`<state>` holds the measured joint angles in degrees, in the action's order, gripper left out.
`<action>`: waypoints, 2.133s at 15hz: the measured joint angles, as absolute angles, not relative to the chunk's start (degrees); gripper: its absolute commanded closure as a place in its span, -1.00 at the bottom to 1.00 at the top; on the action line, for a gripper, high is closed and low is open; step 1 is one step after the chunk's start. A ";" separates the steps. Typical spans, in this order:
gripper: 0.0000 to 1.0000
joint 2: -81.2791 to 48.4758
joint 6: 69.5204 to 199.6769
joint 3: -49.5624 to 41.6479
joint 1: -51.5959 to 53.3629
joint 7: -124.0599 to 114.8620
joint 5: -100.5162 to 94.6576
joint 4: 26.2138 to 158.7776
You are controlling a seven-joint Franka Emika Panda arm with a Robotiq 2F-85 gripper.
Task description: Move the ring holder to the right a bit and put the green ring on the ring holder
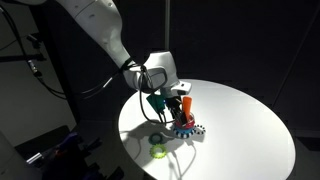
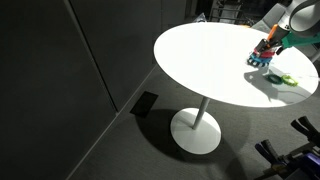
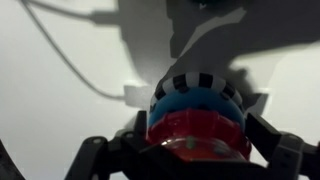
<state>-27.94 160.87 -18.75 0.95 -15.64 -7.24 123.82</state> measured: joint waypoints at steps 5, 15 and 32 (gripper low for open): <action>-1.00 -27.88 157.93 -17.58 0.99 -15.61 -7.23 123.85; -1.00 -26.14 148.75 -12.89 -1.32 -13.51 -5.66 124.16; -1.00 -25.31 144.71 -6.61 -7.42 -2.95 2.26 127.01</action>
